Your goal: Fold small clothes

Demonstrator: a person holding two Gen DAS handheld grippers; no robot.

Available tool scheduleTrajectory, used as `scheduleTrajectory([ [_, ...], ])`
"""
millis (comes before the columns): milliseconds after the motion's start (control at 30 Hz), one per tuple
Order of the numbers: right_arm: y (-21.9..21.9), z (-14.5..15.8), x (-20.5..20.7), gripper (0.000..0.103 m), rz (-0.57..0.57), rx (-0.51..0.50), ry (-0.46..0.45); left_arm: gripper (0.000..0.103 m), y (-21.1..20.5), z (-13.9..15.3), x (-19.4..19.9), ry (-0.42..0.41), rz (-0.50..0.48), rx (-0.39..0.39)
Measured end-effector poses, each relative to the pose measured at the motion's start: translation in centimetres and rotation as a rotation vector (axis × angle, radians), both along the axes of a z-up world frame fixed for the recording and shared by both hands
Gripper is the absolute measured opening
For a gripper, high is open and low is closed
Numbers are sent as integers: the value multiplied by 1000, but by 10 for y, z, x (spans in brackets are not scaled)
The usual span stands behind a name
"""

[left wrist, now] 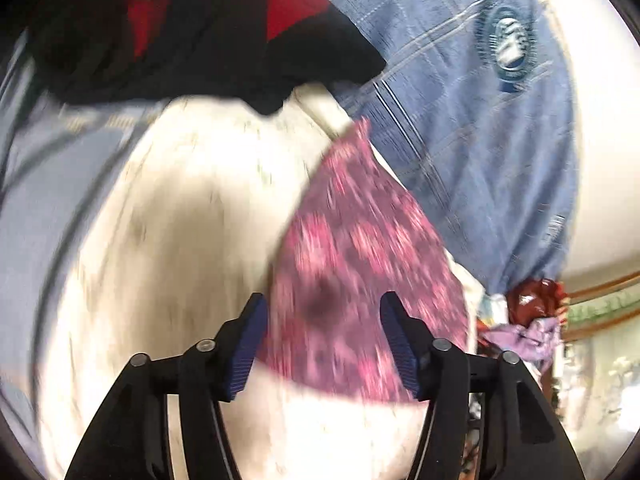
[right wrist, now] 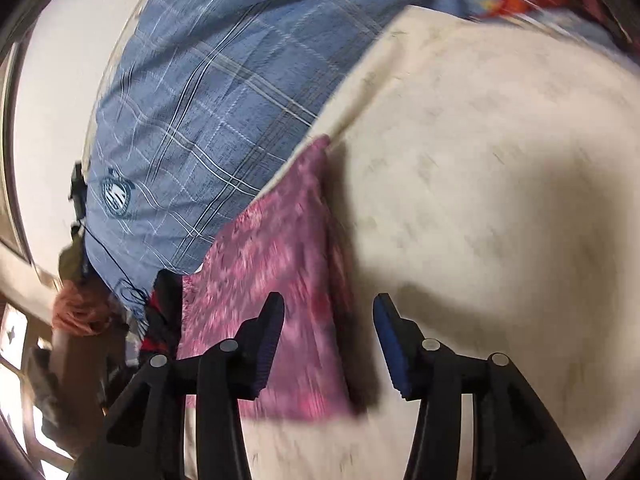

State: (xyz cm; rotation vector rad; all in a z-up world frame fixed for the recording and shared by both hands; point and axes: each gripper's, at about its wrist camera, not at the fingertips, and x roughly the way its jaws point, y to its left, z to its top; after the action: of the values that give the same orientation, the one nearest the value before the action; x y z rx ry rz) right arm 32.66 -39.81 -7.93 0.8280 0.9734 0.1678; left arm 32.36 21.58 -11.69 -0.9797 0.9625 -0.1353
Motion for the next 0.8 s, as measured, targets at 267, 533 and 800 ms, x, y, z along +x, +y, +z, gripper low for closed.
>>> scheduleTrajectory([
  [267, 26, -22, -21, 58, -53, 128, 2, 66, 8, -55, -24, 67, 68, -149],
  [533, 23, -20, 6, 6, -82, 240, -28, 12, 1, -48, -4, 81, 166, -130],
  [800, 19, -7, 10, 6, 49, -44, -30, 12, -12, -62, -27, 151, 155, -63],
])
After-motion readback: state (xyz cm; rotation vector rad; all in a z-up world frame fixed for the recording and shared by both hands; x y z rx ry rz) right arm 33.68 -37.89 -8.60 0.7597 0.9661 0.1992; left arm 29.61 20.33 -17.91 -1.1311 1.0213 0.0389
